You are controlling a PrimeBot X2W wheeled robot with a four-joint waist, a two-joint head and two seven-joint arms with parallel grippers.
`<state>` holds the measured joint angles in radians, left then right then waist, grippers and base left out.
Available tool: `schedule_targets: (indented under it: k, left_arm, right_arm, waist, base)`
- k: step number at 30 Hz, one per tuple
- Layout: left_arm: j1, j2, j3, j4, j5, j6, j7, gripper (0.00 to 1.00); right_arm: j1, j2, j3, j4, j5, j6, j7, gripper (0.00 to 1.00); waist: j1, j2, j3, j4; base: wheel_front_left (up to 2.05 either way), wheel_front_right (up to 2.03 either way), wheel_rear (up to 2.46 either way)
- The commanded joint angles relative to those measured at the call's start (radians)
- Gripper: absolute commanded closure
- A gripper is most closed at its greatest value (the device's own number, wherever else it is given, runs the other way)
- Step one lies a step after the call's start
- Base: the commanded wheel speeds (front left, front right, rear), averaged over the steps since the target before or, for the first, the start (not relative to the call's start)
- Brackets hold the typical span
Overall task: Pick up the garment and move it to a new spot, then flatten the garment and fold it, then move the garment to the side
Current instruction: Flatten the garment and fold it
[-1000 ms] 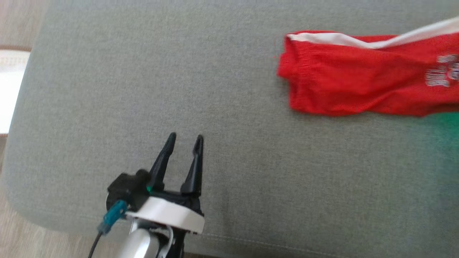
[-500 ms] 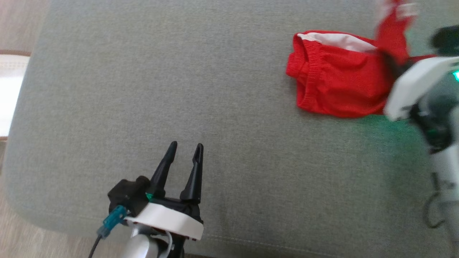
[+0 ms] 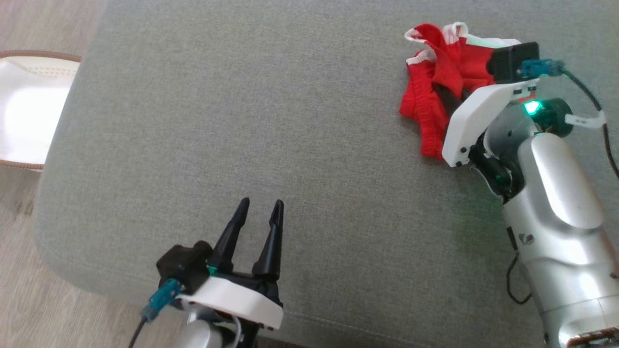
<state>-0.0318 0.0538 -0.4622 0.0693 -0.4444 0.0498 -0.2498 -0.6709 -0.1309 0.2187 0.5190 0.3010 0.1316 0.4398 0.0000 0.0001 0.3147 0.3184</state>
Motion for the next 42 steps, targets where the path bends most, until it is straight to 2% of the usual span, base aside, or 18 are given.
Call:
schedule_targets:
  k: [1, 2, 3, 7, 12, 19, 22, 27, 32, 38, 42]
  left_arm:
    - [-0.016, -0.003, 0.021, -0.026, -0.005, 0.007, -0.012, 0.00]
    - [-0.016, -0.003, 0.018, -0.025, -0.007, 0.008, -0.012, 0.00]
    - [-0.016, -0.003, 0.016, -0.025, -0.009, 0.009, -0.012, 0.00]
    - [-0.015, -0.003, 0.020, -0.021, -0.014, 0.014, -0.012, 0.00]
    - [-0.015, -0.003, 0.037, -0.012, -0.012, 0.010, -0.012, 0.00]
    - [-0.008, -0.004, 0.071, 0.001, -0.005, 0.008, -0.012, 0.00]
    - [0.008, -0.004, 0.092, 0.002, 0.002, 0.008, -0.012, 0.00]
    - [0.038, -0.004, 0.138, -0.011, 0.018, 0.008, -0.012, 0.00]
    - [0.063, -0.004, 0.181, -0.018, 0.040, 0.008, -0.012, 0.00]
    - [0.099, -0.004, 0.243, -0.006, 0.089, -0.003, -0.012, 0.00]
    - [0.120, -0.004, 0.278, -0.007, 0.104, -0.008, -0.012, 0.00]
  right_arm:
    - [-0.029, 0.026, 0.016, -0.018, -0.012, -0.001, -0.009, 0.62]
    - [-0.030, 0.031, 0.016, -0.006, -0.017, -0.001, -0.016, 0.35]
    - [-0.030, 0.037, 0.015, 0.003, -0.020, -0.001, -0.025, 0.00]
    - [-0.019, 0.060, 0.031, 0.027, -0.003, -0.001, -0.055, 0.00]
    - [0.011, 0.075, 0.099, 0.016, 0.062, -0.001, -0.093, 0.00]
    - [0.102, 0.080, 0.167, -0.078, 0.156, -0.001, -0.167, 0.00]
    - [0.159, 0.060, 0.166, -0.133, 0.145, -0.001, -0.213, 0.00]
    - [0.271, -0.003, 0.101, -0.221, 0.054, -0.001, -0.329, 0.00]
    - [0.372, -0.028, 0.014, -0.265, -0.033, -0.001, -0.428, 0.00]
    - [0.501, -0.034, -0.103, -0.272, -0.103, -0.001, -0.560, 0.00]
    - [0.547, -0.018, -0.157, -0.256, -0.130, -0.001, -0.601, 0.00]
  waist:
    - [0.0000, -0.0001, -0.003, 0.003]
    - [0.0000, -0.0001, -0.004, 0.004]
    - [0.0000, -0.0001, -0.005, 0.004]
    - [0.0000, -0.0001, -0.011, -0.008]
    - [0.0000, -0.0001, -0.028, -0.047]
    - [0.0000, -0.0001, -0.078, -0.116]
    - [0.0000, -0.0001, -0.106, -0.144]
    - [0.0000, -0.0001, -0.143, -0.183]
    - [0.0000, -0.0001, -0.171, -0.205]
    - [0.0000, -0.0001, -0.214, -0.218]
    - [0.0000, -0.0001, -0.230, -0.217]
  base:
    - [0.00, 0.00, 0.00]
    - [0.00, 0.00, 0.00]
    - [0.00, 0.00, 0.00]
    - [0.00, 0.00, 0.00]
    - [0.00, 0.00, 0.00]
    - [0.00, 0.00, 0.00]
    - [0.00, 0.00, 0.00]
    - [0.00, 0.00, 0.00]
    - [0.00, 0.00, 0.00]
    - [0.00, 0.00, 0.00]
    - [0.00, 0.00, 0.00]
